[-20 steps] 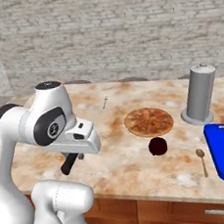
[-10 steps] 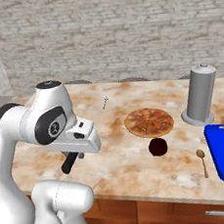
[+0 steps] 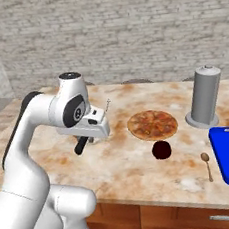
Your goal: Take the pizza cutter from the drawer on the left and place it on the dining counter for cutting.
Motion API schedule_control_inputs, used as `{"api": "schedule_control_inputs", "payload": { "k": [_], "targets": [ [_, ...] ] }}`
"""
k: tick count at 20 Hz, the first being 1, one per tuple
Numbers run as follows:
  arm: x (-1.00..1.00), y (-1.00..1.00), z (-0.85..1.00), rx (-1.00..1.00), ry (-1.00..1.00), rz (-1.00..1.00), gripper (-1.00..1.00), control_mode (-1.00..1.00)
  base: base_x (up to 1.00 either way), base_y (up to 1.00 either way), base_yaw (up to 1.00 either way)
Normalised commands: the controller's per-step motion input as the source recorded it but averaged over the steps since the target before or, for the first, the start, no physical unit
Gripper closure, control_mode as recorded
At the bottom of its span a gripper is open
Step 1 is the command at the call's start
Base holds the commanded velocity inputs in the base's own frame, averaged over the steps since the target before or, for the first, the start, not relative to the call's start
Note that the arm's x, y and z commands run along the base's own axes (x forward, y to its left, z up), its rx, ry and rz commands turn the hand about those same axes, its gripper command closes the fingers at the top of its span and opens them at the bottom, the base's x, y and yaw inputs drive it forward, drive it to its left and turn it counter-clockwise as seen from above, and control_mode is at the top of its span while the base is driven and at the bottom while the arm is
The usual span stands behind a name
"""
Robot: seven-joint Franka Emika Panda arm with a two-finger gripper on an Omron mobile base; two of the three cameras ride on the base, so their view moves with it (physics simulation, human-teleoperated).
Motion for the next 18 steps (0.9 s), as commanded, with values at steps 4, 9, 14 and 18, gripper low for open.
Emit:
{"api": "schedule_control_inputs", "payload": {
  "k": [4,9,14,18],
  "targets": [
    [1.0,0.09,-0.3,0.01,0.0,0.0,1.0,-1.0,0.0,0.0,0.0],
    [0.99,0.02,-0.4,0.0,0.0,0.0,1.0,-1.0,0.0,0.0,0.0],
    [0.95,0.0,-0.49,0.0,0.0,0.0,1.0,-1.0,0.0,0.0,0.0],
    [0.77,0.0,-0.47,0.0,0.0,0.0,1.0,-1.0,0.0,0.0,0.0]
  ]
}}
